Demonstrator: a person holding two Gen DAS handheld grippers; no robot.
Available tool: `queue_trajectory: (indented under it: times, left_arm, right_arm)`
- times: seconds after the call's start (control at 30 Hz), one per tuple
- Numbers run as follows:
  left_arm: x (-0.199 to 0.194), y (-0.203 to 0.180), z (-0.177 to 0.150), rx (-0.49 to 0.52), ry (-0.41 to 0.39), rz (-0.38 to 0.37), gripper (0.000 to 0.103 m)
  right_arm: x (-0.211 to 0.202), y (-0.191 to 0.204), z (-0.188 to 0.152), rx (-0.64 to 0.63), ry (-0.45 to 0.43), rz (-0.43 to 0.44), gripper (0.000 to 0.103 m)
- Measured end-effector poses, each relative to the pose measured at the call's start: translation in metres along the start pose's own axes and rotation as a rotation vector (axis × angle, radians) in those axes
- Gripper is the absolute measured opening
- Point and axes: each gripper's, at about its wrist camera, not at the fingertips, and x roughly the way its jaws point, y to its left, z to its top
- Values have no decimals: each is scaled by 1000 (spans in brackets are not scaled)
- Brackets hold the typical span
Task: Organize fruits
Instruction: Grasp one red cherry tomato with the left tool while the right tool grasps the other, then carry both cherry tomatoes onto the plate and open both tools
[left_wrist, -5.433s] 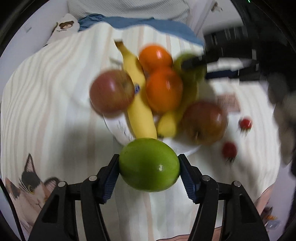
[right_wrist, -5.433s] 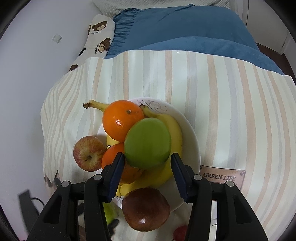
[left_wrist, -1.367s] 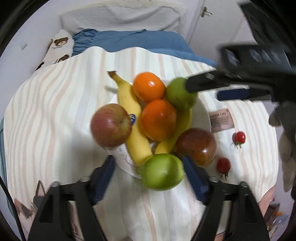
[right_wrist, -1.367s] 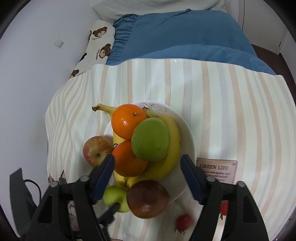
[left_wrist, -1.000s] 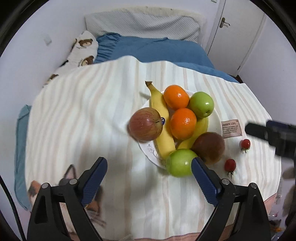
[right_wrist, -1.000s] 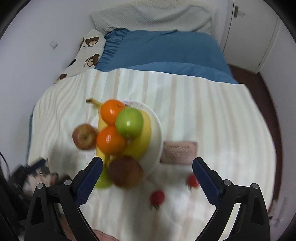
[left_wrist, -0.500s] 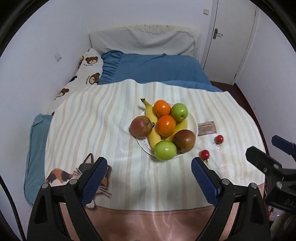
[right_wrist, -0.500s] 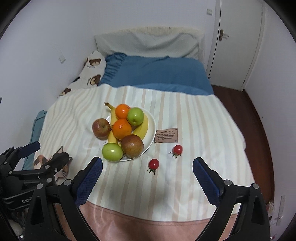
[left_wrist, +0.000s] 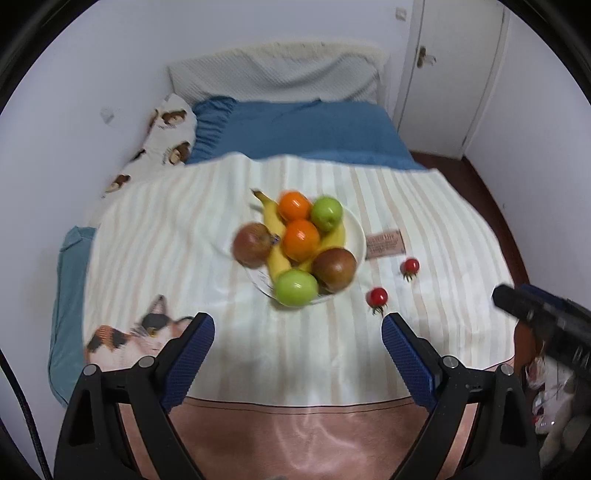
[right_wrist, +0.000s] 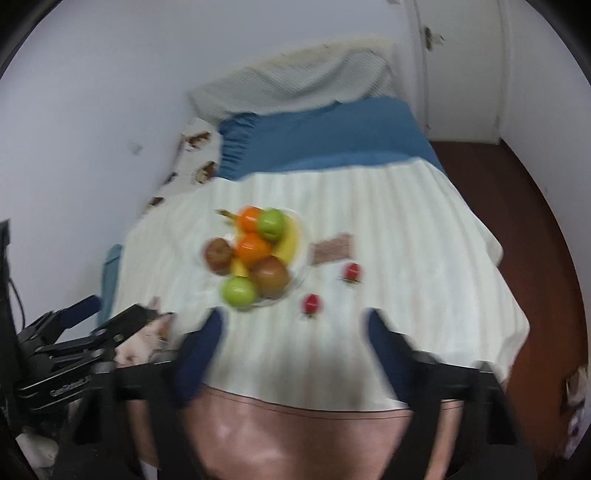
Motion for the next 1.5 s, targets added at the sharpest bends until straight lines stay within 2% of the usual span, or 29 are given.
queue_trajectory:
  times: [0.17,0.23,0.27,0.33,0.5,0.53,0.57,0.6,0.8,0.93,1.03,1.1,1.23,1.3,1.5]
  left_arm:
    - [66,-35,2,23,129,-31,93]
    - [88,-45,1,18,166,-34,93]
    - [100,-50,0,12,189,-28,93]
    - [117,-55,-3,3,214,-13,92]
    - [140,-56,-10,-65,264,14,92]
    - [143,-55,-11,-75,272,21,92]
    - [145,-55,-11,-81,279,22,92]
    - [148,-56,-11,-86,285,24,92]
    - [161,-62,3,-124,273,-2,92]
    - [177,-79,11,-101,276,-38,90]
    - [189,-97,13,-51,295,-52,66]
    - [201,-108,11,-8,324,-57,37]
    - [210,-124,4,76,323,-41,26]
    - [208,-128,3,98,318,-36,25]
    - [198,-106,9,28,339,-101,25]
  right_arm:
    - [60,-51,27,46,73,19,69]
    - [92,-59,43,40,96,42,65]
    - [107,-61,49,35,113,51,59]
    - [139,-63,58,26,160,75,54]
    - [193,-45,61,-44,248,89,52]
    - [207,-40,60,-74,263,74,43]
    - [215,-36,57,-100,275,57,26]
    - [223,-34,54,-122,282,34,26]
    - [202,-49,52,-122,211,25,26]
    - [185,-70,49,-83,203,26,26]
    - [179,-83,48,-59,207,16,26]
    - [177,-91,47,-42,208,17,26]
    - [173,-93,44,-26,201,21,26]
    - [172,-91,45,-26,197,27,26]
    - [157,-83,51,-13,168,53,26]
